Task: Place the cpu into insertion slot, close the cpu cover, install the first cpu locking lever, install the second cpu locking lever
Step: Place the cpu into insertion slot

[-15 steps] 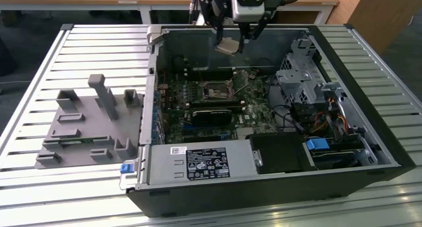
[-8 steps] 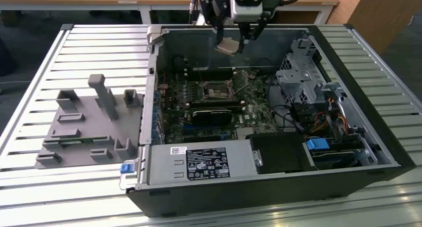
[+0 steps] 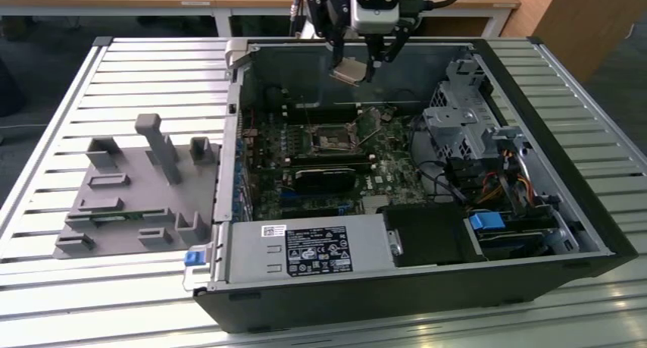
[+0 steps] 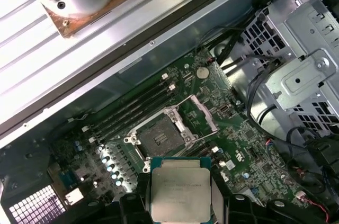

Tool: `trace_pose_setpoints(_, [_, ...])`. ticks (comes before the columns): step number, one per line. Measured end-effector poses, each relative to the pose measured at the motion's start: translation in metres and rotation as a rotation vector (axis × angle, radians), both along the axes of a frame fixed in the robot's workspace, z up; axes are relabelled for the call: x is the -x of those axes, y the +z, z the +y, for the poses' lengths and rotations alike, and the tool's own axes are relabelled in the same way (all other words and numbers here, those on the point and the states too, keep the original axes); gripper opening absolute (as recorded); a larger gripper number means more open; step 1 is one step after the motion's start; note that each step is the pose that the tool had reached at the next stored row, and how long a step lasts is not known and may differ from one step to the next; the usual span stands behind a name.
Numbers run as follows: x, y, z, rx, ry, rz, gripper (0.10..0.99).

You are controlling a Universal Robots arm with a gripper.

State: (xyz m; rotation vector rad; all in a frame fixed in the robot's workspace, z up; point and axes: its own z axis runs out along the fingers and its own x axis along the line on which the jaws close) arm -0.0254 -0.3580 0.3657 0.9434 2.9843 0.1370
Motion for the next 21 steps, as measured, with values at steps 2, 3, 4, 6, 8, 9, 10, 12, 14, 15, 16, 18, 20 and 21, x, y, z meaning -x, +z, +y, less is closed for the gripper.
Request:
trace_pose_setpoints(2, [0.0000, 0.0000, 0.0000, 0.000, -0.009, 0.0000, 0.541])
trace_pose_setpoints(3, [0.0000, 0.0000, 0.0001, 0.000, -0.013, 0.0000, 0.541])
trace_pose_setpoints(4, [0.0000, 0.0000, 0.0001, 0.001, -0.019, 0.0000, 0.541])
trace_pose_setpoints(6, [0.0001, -0.0001, 0.0001, 0.001, -0.032, 0.0000, 0.541])
trace_pose_setpoints(8, [0.0003, -0.0001, 0.0002, 0.001, -0.047, 0.0000, 0.541])
trace_pose_setpoints(9, [0.0004, -0.0002, 0.0003, 0.002, -0.055, 0.0000, 0.541])
trace_pose_setpoints(10, [0.0007, -0.0001, 0.0002, 0.002, -0.064, 0.0000, 0.541])
trace_pose_setpoints(12, [0.0008, -0.0002, 0.0003, 0.002, -0.083, 0.0000, 0.541])
trace_pose_setpoints(14, [0.0009, -0.0003, 0.0003, 0.002, -0.107, 0.0000, 0.541])
trace_pose_setpoints(15, [0.0009, -0.0003, 0.0003, 0.003, -0.120, 0.0001, 0.541])
trace_pose_setpoints(16, [0.0009, -0.0004, 0.0003, 0.003, -0.133, 0.0000, 0.541])
trace_pose_setpoints(18, [0.0011, -0.0005, 0.0003, 0.003, -0.158, 0.0001, 0.541])
trace_pose_setpoints(20, [0.0011, -0.0005, 0.0005, 0.003, -0.176, 0.0001, 0.541])
trace_pose_setpoints(21, [0.0013, -0.0006, 0.0005, 0.003, -0.187, 0.0002, 0.541])
